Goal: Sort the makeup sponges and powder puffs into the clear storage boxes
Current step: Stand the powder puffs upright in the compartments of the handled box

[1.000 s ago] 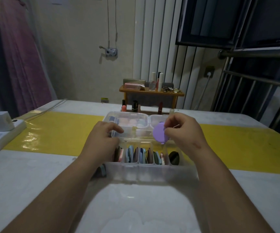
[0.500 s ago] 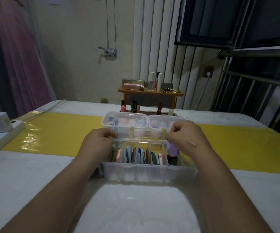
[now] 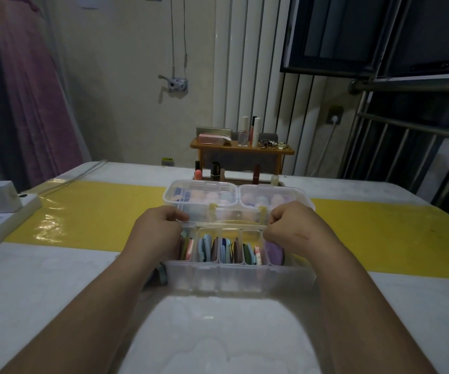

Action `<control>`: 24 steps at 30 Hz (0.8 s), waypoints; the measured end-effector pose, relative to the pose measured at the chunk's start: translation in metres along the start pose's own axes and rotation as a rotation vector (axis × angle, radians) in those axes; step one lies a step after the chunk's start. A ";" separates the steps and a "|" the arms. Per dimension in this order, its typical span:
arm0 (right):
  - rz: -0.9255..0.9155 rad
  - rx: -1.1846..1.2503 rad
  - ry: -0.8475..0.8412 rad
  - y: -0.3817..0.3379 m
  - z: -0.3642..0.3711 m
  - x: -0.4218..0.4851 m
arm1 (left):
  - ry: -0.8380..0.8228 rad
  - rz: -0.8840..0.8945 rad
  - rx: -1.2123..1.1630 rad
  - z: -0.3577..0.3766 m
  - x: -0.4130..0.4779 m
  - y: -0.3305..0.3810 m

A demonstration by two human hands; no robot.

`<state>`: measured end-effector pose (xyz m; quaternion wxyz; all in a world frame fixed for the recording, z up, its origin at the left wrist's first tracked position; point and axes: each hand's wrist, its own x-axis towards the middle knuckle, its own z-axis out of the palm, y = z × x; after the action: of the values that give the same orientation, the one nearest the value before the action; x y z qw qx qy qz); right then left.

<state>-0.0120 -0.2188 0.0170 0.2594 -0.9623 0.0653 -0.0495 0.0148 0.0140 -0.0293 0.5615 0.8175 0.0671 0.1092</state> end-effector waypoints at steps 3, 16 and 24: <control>0.007 -0.032 -0.011 -0.001 0.000 0.000 | -0.007 -0.001 -0.002 0.000 0.000 0.000; 0.012 -0.102 -0.063 -0.003 0.001 -0.001 | 0.001 -0.002 -0.003 -0.001 -0.001 0.001; 0.069 -0.143 -0.051 -0.006 0.001 0.001 | -0.001 -0.001 -0.019 -0.002 -0.003 0.001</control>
<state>-0.0104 -0.2137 0.0191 0.1933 -0.9764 0.0953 -0.0112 0.0118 0.0147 -0.0275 0.5691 0.8123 0.0661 0.1093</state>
